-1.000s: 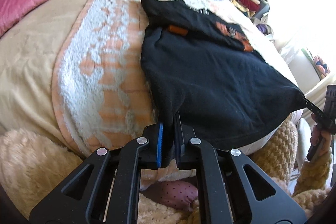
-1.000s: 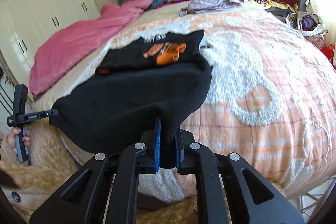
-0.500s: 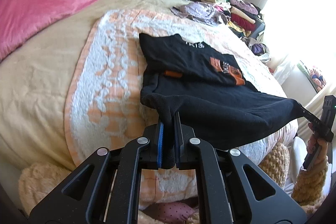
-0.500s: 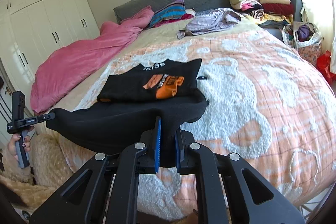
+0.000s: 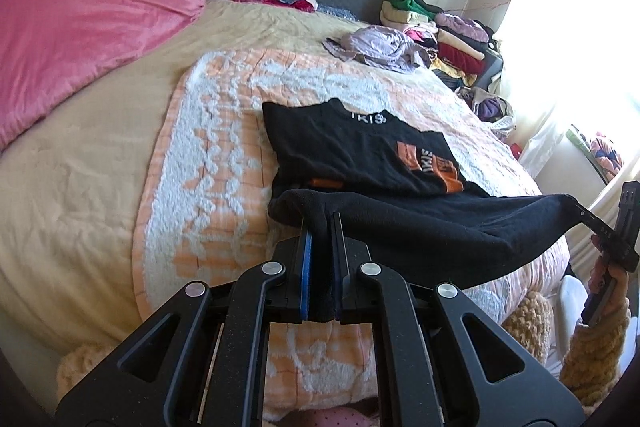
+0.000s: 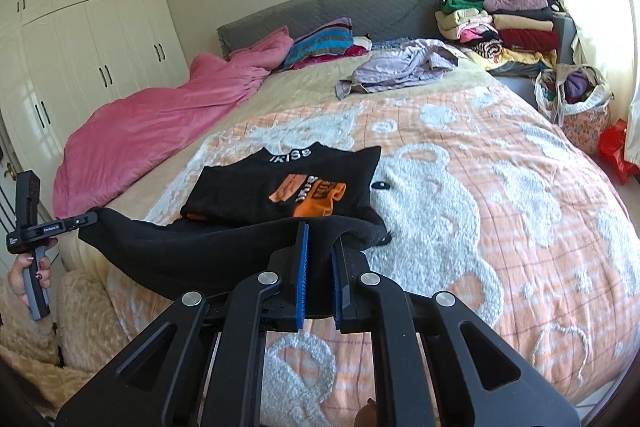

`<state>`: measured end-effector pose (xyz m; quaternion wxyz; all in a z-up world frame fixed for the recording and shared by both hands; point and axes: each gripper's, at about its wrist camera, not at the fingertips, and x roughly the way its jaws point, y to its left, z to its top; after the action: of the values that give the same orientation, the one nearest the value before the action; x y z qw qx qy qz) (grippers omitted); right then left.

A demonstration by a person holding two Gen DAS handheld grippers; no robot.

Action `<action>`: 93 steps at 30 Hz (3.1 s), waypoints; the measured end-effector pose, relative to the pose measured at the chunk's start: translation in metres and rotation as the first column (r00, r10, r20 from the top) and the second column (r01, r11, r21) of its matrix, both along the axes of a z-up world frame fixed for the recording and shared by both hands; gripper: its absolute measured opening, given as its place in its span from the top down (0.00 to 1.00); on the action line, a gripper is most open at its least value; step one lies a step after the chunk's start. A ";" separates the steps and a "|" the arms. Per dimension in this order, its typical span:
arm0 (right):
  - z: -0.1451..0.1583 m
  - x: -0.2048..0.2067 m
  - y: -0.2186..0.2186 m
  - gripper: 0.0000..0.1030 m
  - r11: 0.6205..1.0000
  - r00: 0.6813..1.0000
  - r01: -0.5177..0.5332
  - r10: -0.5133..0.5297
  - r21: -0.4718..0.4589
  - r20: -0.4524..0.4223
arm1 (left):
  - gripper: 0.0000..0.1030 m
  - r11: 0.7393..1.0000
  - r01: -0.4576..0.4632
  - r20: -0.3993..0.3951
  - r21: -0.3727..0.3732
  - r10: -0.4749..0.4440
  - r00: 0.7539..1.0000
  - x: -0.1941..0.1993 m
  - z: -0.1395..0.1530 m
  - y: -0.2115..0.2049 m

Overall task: Fold small clothes
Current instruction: 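Lift the hem with both tools and fold it toward the collar, then lay the hem on the body and open both tools, then close both tools on the new folded edge of the sweatshirt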

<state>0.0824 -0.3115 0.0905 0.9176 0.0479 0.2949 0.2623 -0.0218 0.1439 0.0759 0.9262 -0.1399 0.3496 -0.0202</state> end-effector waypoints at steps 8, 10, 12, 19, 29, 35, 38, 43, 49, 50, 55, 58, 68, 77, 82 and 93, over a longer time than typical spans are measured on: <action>0.011 0.014 0.002 0.92 1.000 1.000 0.007 -0.007 0.008 0.024 | 0.98 1.000 -0.014 0.026 0.001 0.014 1.000 0.017 0.011 0.006; 0.013 0.019 0.004 0.92 1.000 0.999 0.009 -0.009 0.008 0.030 | 0.98 1.000 -0.019 0.034 -0.001 0.019 0.999 0.020 0.013 0.007; 0.015 0.024 0.005 0.92 1.000 0.999 0.011 -0.012 0.016 0.034 | 0.98 1.000 -0.023 0.041 -0.004 0.023 0.999 0.024 0.015 0.009; 0.021 0.047 0.009 0.92 0.999 0.999 0.023 -0.024 0.025 0.038 | 0.98 0.999 -0.042 0.057 -0.002 0.042 0.998 0.045 0.019 0.014; 0.019 0.103 0.022 0.92 0.999 0.999 0.034 -0.034 0.012 0.005 | 0.98 0.997 -0.073 0.046 -0.004 0.073 0.996 0.087 0.014 0.026; 0.013 0.135 0.032 0.92 0.999 0.999 0.037 -0.037 -0.005 -0.021 | 0.98 0.995 -0.091 0.027 0.033 0.090 0.996 0.115 0.006 0.029; 0.006 0.147 0.037 0.92 0.999 0.998 0.044 -0.044 -0.020 -0.034 | 0.98 0.994 -0.094 0.016 0.062 0.093 0.996 0.126 0.001 0.028; -0.008 0.169 0.043 0.91 0.998 0.996 0.052 -0.054 -0.034 -0.066 | 0.98 0.992 -0.098 -0.009 0.079 0.099 0.995 0.144 -0.011 0.030; -0.027 0.190 0.050 0.91 0.997 0.993 0.063 -0.068 -0.054 -0.099 | 0.98 0.990 -0.104 -0.029 0.090 0.107 0.994 0.159 -0.024 0.033; -0.030 0.193 0.051 0.91 0.996 0.992 0.062 -0.067 -0.057 -0.104 | 0.98 0.990 -0.105 -0.033 0.089 0.108 0.994 0.161 -0.026 0.033; -0.044 0.204 0.056 0.90 0.994 0.989 0.069 -0.079 -0.081 -0.126 | 0.96 0.989 -0.114 -0.065 0.094 0.120 0.991 0.172 -0.040 0.036; -0.048 0.208 0.056 0.81 0.991 0.986 0.094 -0.106 -0.096 -0.128 | 0.93 0.987 -0.116 -0.083 0.110 0.125 0.989 0.173 -0.044 0.036; -0.042 0.188 0.050 0.75 0.985 0.990 0.123 -0.130 -0.120 -0.052 | 0.77 0.976 -0.112 0.002 0.187 0.113 0.994 0.152 -0.018 0.024; -0.062 0.162 0.087 0.75 0.982 0.997 -0.037 0.023 -0.186 -0.078 | 0.96 0.972 0.110 -0.128 0.206 -0.085 0.988 0.151 -0.053 -0.028; -0.087 0.169 0.108 0.76 0.965 0.990 -0.081 0.049 -0.248 -0.131 | 0.96 0.962 0.104 -0.183 0.253 -0.058 0.981 0.162 -0.084 -0.032; -0.114 0.204 0.132 0.76 0.948 0.986 -0.079 0.029 -0.310 -0.164 | 0.95 0.947 0.073 -0.152 0.313 -0.026 0.988 0.198 -0.092 -0.030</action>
<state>0.2861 -0.1799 -0.0231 0.8796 -0.0867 0.4058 0.2324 0.1762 0.1137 -0.0157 0.9077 0.0187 0.4186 0.0235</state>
